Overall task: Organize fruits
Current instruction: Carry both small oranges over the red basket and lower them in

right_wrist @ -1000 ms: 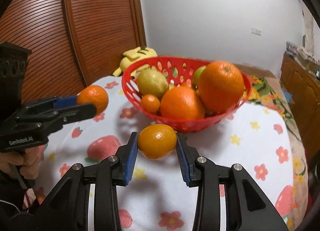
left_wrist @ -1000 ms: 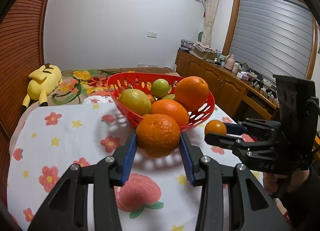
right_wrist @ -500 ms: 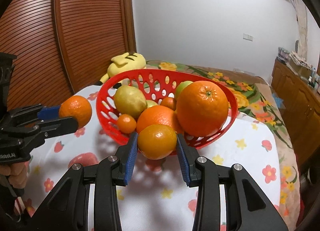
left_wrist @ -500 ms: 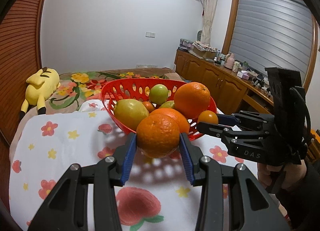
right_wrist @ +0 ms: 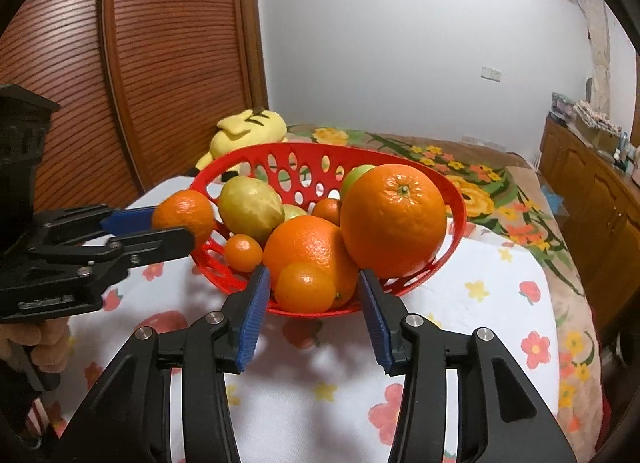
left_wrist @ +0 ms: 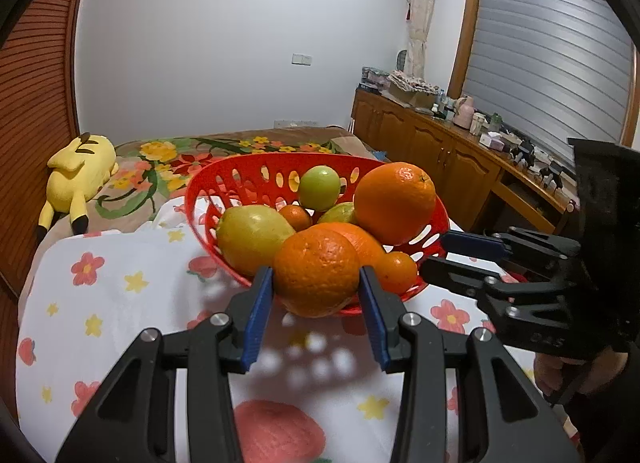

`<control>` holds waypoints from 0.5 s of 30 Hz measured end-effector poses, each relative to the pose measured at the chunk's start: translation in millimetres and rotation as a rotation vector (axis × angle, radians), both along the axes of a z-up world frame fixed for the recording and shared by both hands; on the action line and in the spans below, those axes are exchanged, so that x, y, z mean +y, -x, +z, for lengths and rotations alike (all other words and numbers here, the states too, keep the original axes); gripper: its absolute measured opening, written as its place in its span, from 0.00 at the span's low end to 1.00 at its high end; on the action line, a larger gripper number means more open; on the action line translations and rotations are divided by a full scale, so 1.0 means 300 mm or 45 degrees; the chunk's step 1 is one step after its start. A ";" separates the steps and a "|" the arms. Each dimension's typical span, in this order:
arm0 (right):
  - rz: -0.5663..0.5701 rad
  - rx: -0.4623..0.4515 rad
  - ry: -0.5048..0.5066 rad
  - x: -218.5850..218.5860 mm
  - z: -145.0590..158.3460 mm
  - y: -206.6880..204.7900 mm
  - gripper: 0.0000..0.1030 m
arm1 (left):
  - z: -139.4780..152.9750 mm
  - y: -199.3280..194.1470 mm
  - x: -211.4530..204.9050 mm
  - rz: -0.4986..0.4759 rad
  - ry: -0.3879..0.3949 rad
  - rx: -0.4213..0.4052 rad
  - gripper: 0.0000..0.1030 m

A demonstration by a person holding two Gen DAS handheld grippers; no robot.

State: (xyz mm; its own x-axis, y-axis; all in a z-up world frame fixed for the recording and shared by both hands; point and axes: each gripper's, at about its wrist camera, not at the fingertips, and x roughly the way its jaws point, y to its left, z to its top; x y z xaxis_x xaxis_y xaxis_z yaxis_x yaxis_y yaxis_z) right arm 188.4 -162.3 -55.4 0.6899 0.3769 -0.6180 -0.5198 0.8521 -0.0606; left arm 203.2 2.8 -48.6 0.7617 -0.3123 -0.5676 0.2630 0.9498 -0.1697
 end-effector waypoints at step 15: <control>-0.015 0.017 -0.030 -0.047 0.020 0.038 0.45 | -0.025 -0.083 -0.063 -0.007 -0.047 0.033 0.41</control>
